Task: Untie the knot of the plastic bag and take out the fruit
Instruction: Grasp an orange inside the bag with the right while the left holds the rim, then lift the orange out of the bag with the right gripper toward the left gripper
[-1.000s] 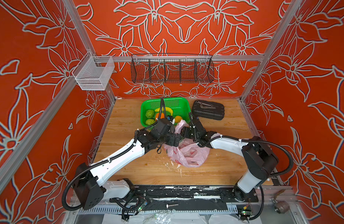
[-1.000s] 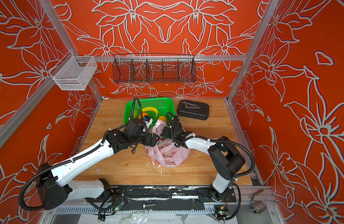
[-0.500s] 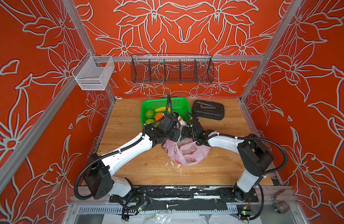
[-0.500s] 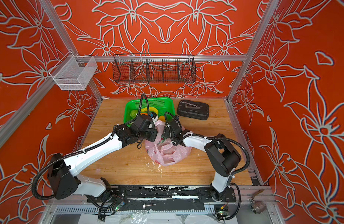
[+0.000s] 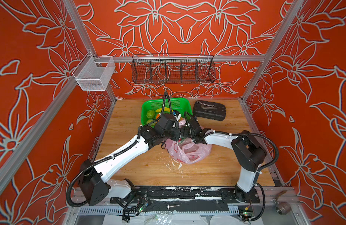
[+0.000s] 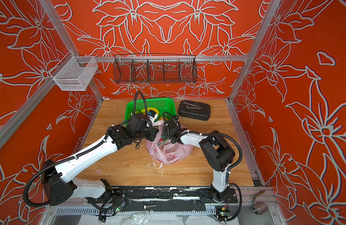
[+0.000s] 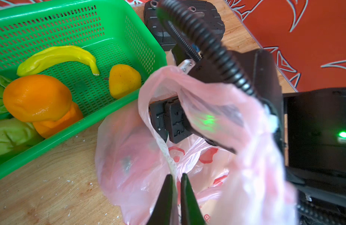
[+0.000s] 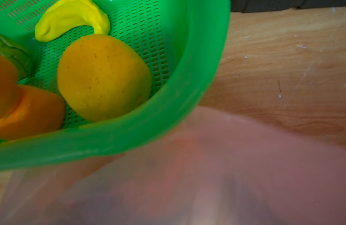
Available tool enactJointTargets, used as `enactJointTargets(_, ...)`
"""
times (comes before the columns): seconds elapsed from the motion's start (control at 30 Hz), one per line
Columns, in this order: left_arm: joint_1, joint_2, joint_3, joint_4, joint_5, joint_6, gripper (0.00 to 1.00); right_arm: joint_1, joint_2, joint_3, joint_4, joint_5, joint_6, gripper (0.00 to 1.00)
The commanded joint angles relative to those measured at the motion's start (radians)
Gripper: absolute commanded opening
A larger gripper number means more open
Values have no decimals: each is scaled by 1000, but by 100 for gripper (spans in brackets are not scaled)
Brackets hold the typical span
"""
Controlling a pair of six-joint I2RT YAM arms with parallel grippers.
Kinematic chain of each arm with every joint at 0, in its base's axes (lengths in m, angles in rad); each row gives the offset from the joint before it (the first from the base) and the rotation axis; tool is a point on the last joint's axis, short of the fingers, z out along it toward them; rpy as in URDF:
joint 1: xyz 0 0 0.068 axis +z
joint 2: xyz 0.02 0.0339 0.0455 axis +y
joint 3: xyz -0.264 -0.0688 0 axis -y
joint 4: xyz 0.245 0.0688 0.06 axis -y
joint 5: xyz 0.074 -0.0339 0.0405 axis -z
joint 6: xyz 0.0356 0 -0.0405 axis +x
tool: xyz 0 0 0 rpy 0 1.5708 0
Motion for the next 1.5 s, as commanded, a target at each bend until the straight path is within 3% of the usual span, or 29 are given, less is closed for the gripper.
enactJointTargets(0.0,-2,-29,-5,-3,10,-9,12,-9,36,18,-19,60,17,92)
enactJointTargets(0.2,-2,-44,-26,-3,2,-11,12,-14,74,37,-41,91,-13,84)
enactJointTargets(0.37,-2,-36,-26,-4,3,-7,12,-16,47,17,-7,53,-64,67)
enactJointTargets(0.5,-3,-30,-20,-6,4,-6,12,-17,10,-4,-6,31,-76,62)
enactJointTargets(0.63,-3,-24,-16,3,13,-9,19,-17,-53,-50,6,-5,-88,55)
enactJointTargets(1.07,-3,-23,-1,20,23,-3,52,-15,-275,-221,5,-250,-102,51)
enactJointTargets(1.47,-3,-88,18,20,0,44,63,-15,-495,-294,-29,-376,-99,51)
